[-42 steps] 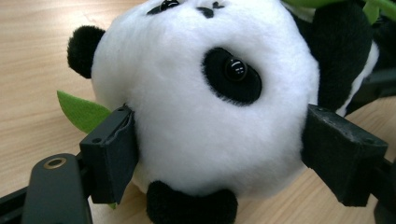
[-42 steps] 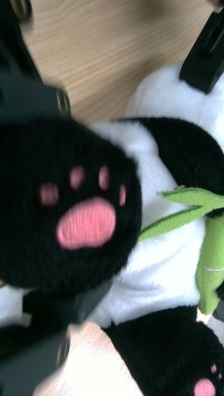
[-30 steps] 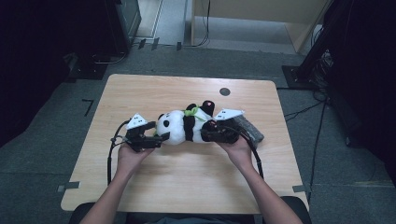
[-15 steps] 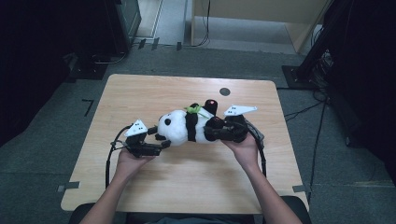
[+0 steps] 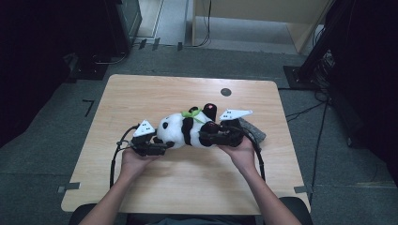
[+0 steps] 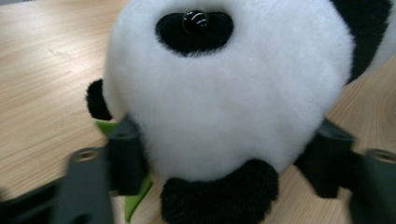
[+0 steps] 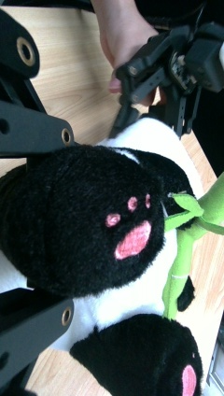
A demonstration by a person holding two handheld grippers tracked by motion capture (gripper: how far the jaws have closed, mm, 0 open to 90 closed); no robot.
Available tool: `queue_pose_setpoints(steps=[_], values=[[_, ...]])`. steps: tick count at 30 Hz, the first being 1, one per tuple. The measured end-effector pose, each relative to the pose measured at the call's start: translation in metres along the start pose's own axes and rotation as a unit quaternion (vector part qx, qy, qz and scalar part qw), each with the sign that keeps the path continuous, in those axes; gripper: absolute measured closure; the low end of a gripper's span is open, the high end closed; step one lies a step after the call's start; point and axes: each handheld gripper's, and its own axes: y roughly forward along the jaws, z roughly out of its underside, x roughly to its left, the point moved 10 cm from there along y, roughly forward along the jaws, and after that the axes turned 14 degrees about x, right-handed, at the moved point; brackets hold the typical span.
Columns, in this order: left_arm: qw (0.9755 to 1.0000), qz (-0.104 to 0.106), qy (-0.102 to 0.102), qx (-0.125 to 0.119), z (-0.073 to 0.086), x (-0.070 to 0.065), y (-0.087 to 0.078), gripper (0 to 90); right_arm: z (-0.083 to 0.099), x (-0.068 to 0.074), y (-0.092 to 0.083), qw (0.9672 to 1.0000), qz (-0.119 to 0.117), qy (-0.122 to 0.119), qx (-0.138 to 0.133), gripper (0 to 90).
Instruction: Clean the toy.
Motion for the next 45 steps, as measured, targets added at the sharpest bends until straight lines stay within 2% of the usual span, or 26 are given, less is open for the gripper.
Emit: queue_pose_setpoints(steps=[2,5,8,11,13,16,18,20,22,23,26,29,30,33,36,37,40,42,45], values=[[0.9999,0.009,-0.012,0.003,-0.001,0.000,-0.004,43.0,0.000,-0.002,0.000,0.9999,0.009,-0.007,-0.001,55.4],[0.9996,0.020,-0.016,0.013,-0.001,0.000,-0.009,50.7,0.000,-0.004,0.000,0.9993,0.024,-0.028,-0.001,47.6],[0.9994,0.025,-0.018,0.016,-0.002,0.002,-0.013,55.3,0.001,-0.006,0.001,0.9990,0.021,-0.040,-0.006,39.1],[0.9991,0.028,-0.024,0.020,-0.003,0.004,-0.019,56.2,0.002,-0.006,0.000,0.9976,0.022,-0.063,-0.018,28.8],[0.9992,0.023,-0.028,0.017,-0.004,0.007,-0.024,56.2,0.003,-0.007,-0.003,0.9970,0.024,-0.071,-0.022,23.5],[0.9983,0.031,-0.050,0.006,-0.008,0.013,-0.034,56.2,0.010,-0.009,-0.006,0.9964,0.022,-0.080,-0.017,16.5],[0.9977,0.040,-0.054,0.011,-0.010,0.012,-0.038,56.1,0.014,-0.010,-0.003,0.9962,0.016,-0.082,-0.023,13.2],[0.9975,0.048,-0.049,0.017,-0.012,0.005,-0.038,55.9,0.014,-0.009,0.003,0.9957,0.025,-0.086,-0.023,12.7],[0.9965,0.060,-0.053,0.023,-0.013,-0.001,-0.036,55.6,0.012,-0.003,0.012,0.9935,0.028,-0.108,-0.022,4.5],[0.9958,0.068,-0.057,0.023,-0.014,-0.003,-0.036,55.4,0.013,-0.002,0.016,0.9918,0.043,-0.120,-0.016,0.2],[0.9945,0.079,-0.064,0.024,-0.014,-0.009,-0.036,54.8,0.015,-0.007,0.024,0.9858,0.102,-0.133,0.003,4.8],[0.9931,0.084,-0.078,0.023,-0.013,-0.009,-0.034,53.2,0.015,-0.009,0.024,0.9859,0.113,-0.123,-0.010,17.3],[0.9928,0.085,-0.082,0.020,-0.012,-0.008,-0.034,51.4,0.015,-0.009,0.024,0.9866,0.110,-0.119,-0.014,23.9],[0.9966,0.056,-0.061,0.008,-0.014,-0.006,-0.032,39.3,0.016,-0.011,0.024,0.9887,0.111,-0.101,-0.002,36.2],[0.9974,0.050,-0.051,-0.012,-0.015,-0.004,-0.030,28.7,0.018,-0.016,0.023,0.9935,0.091,-0.068,0.007,41.4],[0.9978,0.049,-0.040,-0.021,-0.015,-0.003,-0.030,26.0,0.018,-0.017,0.022,0.9947,0.085,-0.059,0.007,42.0],[0.9986,0.032,-0.022,-0.036,-0.013,0.001,-0.030,24.9,0.019,-0.024,0.017,0.9956,0.083,-0.042,0.003,44.0],[0.9991,0.020,-0.019,-0.031,-0.010,0.005,-0.031,25.3,0.020,-0.029,0.014,0.9951,0.092,-0.034,0.007,44.8],[0.9989,0.019,-0.027,-0.035,-0.004,0.009,-0.032,25.3,0.022,-0.038,0.009,0.9959,0.090,-0.005,0.004,45.0]])
